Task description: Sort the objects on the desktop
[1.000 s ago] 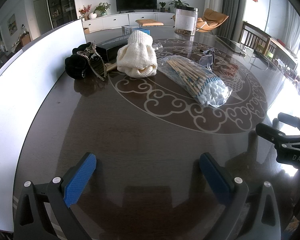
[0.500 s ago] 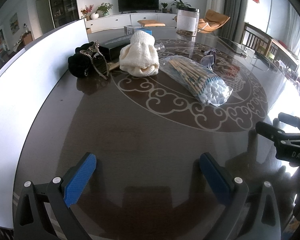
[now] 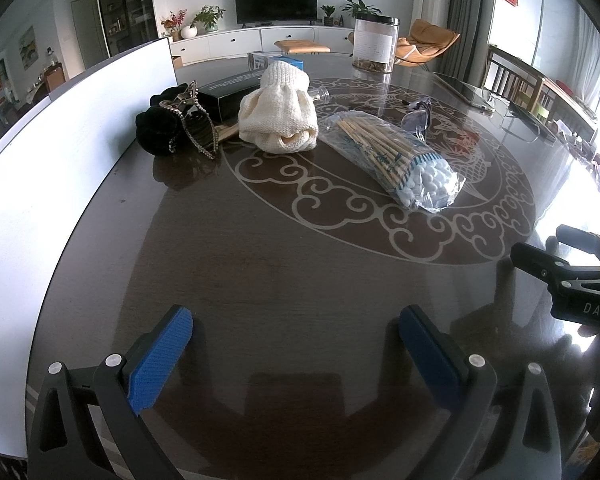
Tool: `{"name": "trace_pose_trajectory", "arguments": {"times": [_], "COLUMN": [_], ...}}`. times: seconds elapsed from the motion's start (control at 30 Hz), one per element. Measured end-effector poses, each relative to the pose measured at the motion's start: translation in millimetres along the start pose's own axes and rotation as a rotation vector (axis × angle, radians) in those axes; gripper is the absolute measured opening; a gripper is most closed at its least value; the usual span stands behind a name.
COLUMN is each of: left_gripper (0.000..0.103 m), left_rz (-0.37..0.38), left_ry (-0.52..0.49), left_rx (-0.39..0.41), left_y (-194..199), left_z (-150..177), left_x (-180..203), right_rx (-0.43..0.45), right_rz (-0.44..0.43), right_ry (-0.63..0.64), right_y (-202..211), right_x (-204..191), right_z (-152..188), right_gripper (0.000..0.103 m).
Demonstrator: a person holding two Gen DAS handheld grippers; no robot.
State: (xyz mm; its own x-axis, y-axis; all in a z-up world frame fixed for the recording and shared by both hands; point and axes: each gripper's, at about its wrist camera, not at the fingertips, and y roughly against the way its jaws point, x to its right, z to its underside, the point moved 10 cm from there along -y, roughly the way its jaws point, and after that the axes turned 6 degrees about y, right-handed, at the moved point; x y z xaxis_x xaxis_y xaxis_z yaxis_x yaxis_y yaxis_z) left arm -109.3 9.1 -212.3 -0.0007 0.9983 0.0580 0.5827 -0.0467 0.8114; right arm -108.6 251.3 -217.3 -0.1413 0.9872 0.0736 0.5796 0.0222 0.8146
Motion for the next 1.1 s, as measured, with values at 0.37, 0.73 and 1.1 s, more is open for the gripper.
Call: {"name": "trace_pose_trajectory", "arguments": {"times": [0.37, 0.73, 1.1], "left_gripper": [0.103, 0.103, 0.103], "left_rz": [0.001, 0.056, 0.086], "left_ry": [0.000, -0.078, -0.116], "left_rx": [0.000, -0.021, -0.007], "left_y": [0, 7, 22], "left_z": [0, 10, 29], "left_x": [0, -1, -14], "right_rx": [0.000, -0.001, 0.021], "right_rz": [0.000, -0.001, -0.214], "right_ry": [0.001, 0.000, 0.123], "right_y": [0, 0, -9], "right_x": [0, 0, -66], "right_z": [0, 0, -64], "right_gripper": [0.103, 0.103, 0.103]}}
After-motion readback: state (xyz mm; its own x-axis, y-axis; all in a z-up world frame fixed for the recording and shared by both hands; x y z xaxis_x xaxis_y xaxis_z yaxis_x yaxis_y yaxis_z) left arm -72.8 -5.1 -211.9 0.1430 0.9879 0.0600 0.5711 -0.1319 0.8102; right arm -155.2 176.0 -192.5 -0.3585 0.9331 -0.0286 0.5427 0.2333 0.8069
